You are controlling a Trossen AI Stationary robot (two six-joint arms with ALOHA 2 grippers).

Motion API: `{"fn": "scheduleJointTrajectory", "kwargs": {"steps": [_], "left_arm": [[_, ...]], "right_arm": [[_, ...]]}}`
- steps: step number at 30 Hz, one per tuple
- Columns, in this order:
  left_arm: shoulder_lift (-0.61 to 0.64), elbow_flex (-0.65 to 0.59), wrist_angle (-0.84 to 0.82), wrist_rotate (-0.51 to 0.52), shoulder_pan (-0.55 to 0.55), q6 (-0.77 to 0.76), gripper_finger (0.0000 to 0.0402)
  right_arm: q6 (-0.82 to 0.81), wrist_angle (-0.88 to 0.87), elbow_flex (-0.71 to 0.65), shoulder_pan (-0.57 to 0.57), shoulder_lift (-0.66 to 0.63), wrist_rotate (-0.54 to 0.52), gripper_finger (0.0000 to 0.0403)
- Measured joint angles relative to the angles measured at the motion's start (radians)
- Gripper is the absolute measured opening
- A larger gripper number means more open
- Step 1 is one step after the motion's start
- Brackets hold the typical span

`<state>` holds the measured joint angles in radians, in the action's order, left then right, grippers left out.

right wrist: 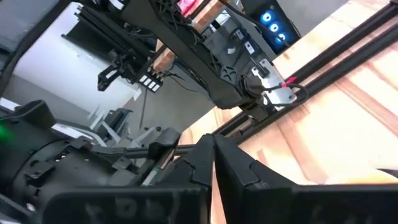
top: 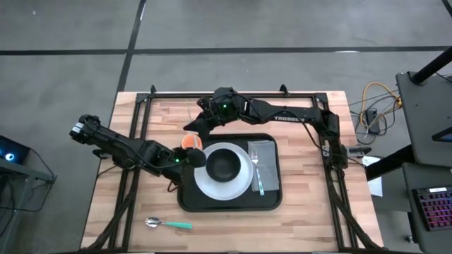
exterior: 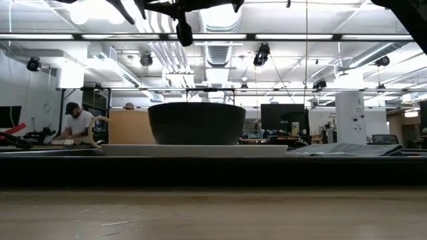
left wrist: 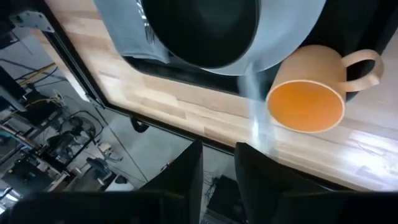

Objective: Set up tray
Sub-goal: Put the white blue table knife on the gray table napkin to the right of the white blue fork

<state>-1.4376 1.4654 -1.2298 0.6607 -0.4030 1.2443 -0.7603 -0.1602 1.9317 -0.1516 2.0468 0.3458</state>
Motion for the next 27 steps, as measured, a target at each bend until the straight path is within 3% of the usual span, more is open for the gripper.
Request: {"fn": "scheduleJointTrajectory", "kwargs": {"steps": [5,11,18,21,23,27], "left_arm": [[0.0,0.005,0.0,0.004,0.0,0.005,0.0071],[0.0,0.005,0.0,0.004,0.0,0.019,0.0008],[0.0,0.005,0.001,0.004,0.0,0.02,0.0004],[0.0,0.005,0.001,0.004,0.007,0.02,0.0001],[0.0,0.005,0.0,0.004,0.016,0.007,0.0],[0.0,0.005,0.0,0.001,0.044,-0.088,0.0]], "right_arm": [[-0.003,-0.001,-0.008,0.0,0.0,0.0,0.0008],[0.02,0.014,-0.01,-0.002,0.0,0.035,0.0008],[0.052,0.01,-0.01,-0.013,-0.008,0.048,0.0008],[0.065,-0.07,-0.01,-0.027,-0.028,0.04,0.0008],[0.082,-0.193,-0.01,-0.04,-0.048,-0.025,0.0008],[0.172,-0.499,-0.011,-0.071,-0.097,-0.252,0.0008]]}}
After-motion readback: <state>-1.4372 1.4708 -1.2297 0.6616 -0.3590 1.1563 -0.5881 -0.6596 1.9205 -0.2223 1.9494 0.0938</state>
